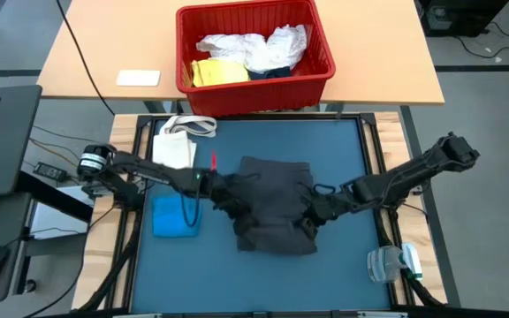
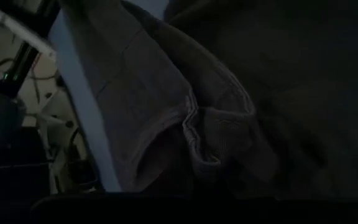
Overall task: Fold laundry
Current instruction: Fold the black shorts, then stack the blue shorts on top of the black shorts
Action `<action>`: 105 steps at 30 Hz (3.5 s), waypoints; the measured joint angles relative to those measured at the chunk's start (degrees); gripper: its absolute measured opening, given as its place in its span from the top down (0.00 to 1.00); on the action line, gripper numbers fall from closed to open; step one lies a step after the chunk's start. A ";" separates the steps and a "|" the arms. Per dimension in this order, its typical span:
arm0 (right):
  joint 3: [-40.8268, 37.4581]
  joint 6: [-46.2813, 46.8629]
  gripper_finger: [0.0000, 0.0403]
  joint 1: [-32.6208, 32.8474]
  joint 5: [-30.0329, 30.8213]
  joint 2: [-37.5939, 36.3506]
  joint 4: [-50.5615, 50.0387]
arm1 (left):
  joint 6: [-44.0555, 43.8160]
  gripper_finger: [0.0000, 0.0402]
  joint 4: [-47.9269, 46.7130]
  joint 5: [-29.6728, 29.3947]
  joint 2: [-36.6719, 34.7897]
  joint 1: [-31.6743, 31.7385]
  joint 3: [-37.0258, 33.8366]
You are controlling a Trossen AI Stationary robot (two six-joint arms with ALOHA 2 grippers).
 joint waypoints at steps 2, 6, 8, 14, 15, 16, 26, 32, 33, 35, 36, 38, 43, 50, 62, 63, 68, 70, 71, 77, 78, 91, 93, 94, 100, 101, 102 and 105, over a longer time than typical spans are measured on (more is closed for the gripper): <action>0.00 -2.09 0.95 -2.70 1.86 -1.65 -1.43 | 4.10 0.97 0.24 1.74 0.00 3.32 2.25; 0.08 -4.77 0.95 -10.36 8.01 -4.27 -10.90 | 13.71 0.97 -3.20 2.60 0.02 11.53 5.18; 0.22 -7.91 0.95 -15.10 9.72 -4.85 -13.87 | 17.54 0.97 -3.63 2.26 0.25 15.83 4.90; -4.41 -16.31 0.95 -28.01 6.87 -3.36 -3.54 | 27.34 0.97 -2.71 3.95 4.64 26.58 3.05; -5.22 -16.41 0.95 -29.66 6.43 -2.88 -1.74 | 28.74 0.97 -1.91 3.93 6.10 27.60 3.05; -5.78 -16.50 0.95 -30.92 6.28 -2.07 -0.40 | 30.15 0.97 -1.14 3.85 7.59 28.39 3.07; -7.72 -17.59 0.76 -38.42 8.45 3.15 -0.44 | 32.48 0.95 11.88 2.45 15.37 32.56 2.89; -5.66 -10.26 0.66 -38.76 11.81 -2.06 -1.02 | 33.68 0.80 12.47 1.11 14.32 34.91 3.02; -5.12 -9.07 0.66 -38.59 12.85 -3.21 -1.02 | 33.45 0.76 12.44 1.17 14.29 35.26 3.12; -3.90 -9.07 0.66 -37.86 13.27 -5.08 0.41 | 33.28 0.69 12.66 1.62 14.28 35.92 3.22; -3.50 -9.72 0.67 -37.34 12.10 -5.83 2.01 | 33.09 0.65 12.59 2.42 14.06 36.29 3.22; -3.07 -10.50 0.68 -36.26 6.16 -6.69 6.14 | 31.94 0.58 12.25 4.48 13.40 37.01 3.22; -3.02 -10.46 0.73 -31.53 -7.88 -2.96 11.37 | 32.24 0.46 12.14 8.04 9.92 37.80 3.26; -3.23 -10.86 0.82 -26.70 0.85 6.30 -1.21 | 29.77 0.46 11.46 22.41 4.04 36.11 3.33; -7.76 -13.24 0.87 -25.63 2.16 15.69 11.79 | 34.75 0.52 6.29 10.94 8.98 20.52 -5.61; -7.76 -12.79 0.87 -25.00 2.14 15.79 11.57 | 33.63 0.52 6.42 10.43 10.05 20.17 -6.46; -7.93 -8.67 0.87 -20.85 -2.52 12.46 7.31 | 26.57 0.52 7.47 10.32 12.78 17.71 -10.09; -7.96 -8.10 0.87 -19.46 -4.44 10.71 4.85 | 22.34 0.52 7.31 10.40 12.90 16.48 -10.66; -7.99 -8.78 0.87 -18.74 -4.47 9.86 3.91 | 20.98 0.52 7.45 10.37 12.72 15.95 -10.59; -8.13 -12.93 0.84 -17.27 -4.01 1.91 5.18 | 11.59 0.52 4.06 9.58 5.43 15.38 -7.40; -8.13 -13.26 0.83 -17.27 -3.05 0.24 5.74 | 10.55 0.52 2.15 8.35 3.41 15.42 -6.63; -8.07 -10.41 0.46 -17.47 0.65 -8.21 7.30 | -21.66 0.46 -48.83 -17.69 -21.57 2.57 -5.63; -8.04 -10.33 0.38 -17.47 0.61 -7.83 7.48 | -26.42 0.41 -54.19 -19.18 -22.63 -0.31 -5.63; -8.04 -10.26 0.34 -17.48 0.67 -7.54 7.35 | -28.67 0.38 -56.44 -19.71 -22.69 -1.84 -5.63; -7.98 -9.25 0.22 -19.52 -0.68 -5.86 7.65 | -37.67 0.21 -66.61 -19.40 -23.85 -8.80 -8.90; -7.98 -9.39 0.22 -19.71 -1.43 -5.55 7.46 | -39.23 0.19 -66.05 -18.48 -24.49 -9.71 -10.64; -7.98 -9.48 0.22 -19.86 -2.20 -5.27 8.01 | -40.50 0.18 -64.46 -17.16 -25.73 -10.34 -12.53; -7.98 -10.22 0.23 -20.18 -3.68 -4.96 8.09 | -46.12 0.17 -59.05 -14.37 -29.33 -12.77 -18.97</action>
